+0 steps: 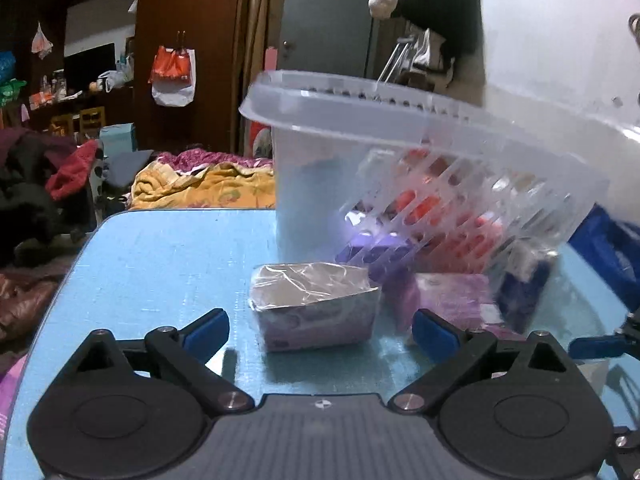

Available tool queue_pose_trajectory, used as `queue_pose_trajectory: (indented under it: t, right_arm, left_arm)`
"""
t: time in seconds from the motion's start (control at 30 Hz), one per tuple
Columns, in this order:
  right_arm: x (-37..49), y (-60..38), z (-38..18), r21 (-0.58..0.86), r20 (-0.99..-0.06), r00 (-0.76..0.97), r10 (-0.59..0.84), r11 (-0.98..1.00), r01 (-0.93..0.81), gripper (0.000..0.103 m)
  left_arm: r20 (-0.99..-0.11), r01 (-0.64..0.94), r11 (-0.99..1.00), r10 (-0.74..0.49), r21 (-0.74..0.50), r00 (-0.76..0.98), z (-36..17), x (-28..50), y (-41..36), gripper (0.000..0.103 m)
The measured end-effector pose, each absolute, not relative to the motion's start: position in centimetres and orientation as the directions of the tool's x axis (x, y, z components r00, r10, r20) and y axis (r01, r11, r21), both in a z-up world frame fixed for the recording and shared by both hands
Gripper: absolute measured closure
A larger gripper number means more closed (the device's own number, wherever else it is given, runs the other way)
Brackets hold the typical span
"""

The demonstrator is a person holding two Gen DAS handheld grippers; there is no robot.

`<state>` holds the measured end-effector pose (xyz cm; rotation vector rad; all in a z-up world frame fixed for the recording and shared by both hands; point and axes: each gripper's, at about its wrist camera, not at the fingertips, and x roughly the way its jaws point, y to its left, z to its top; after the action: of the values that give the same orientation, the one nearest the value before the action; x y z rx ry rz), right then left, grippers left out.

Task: Organize objects
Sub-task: 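Grasp the bagged grey box with the left tool while the right grasps the grey bag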

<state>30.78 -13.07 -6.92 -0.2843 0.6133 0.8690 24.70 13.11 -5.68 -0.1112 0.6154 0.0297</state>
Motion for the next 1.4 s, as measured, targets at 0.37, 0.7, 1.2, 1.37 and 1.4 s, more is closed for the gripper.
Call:
queue_pose_trajectory:
  t: [0.37,0.7,1.2,1.37,1.4]
  right_arm:
    - [29.4,-15.9,-7.1,0.094,-0.49,0.526,0.695,0.642,-0.761,0.031]
    - [28.6,-18.3,-6.9,0.138,-0.401,0.564,0.722,0.656,-0.742,0.031]
    - [28.8,-19.4,-6.9,0.177,-0.341,0.609,0.716,0.685,-0.706,0.031]
    - [28.8,-19.5,-7.0,0.179,-0.341,0.608,0.718,0.684,-0.707,0.031]
    - [28.8,-19.5,-7.0,0.179,-0.34,0.608,0.718,0.684,-0.707,0.031]
  left_arm:
    - [-0.516,-0.139,0.989,0.098,-0.041,0.851,-4.8,21.9,12.5,0.037]
    - [-0.273,0.104,0.976,-0.155,-0.193,0.949,-4.6,16.1,10.8,0.037]
    - [-0.184,0.073,0.944,-0.138,-0.322,0.973,-5.1,14.8,12.5,0.037]
    - [-0.193,0.077,0.946,-0.143,-0.314,0.971,-5.1,14.8,12.4,0.037]
    - [-0.196,0.078,0.947,-0.145,-0.313,0.97,-5.0,14.9,12.4,0.037]
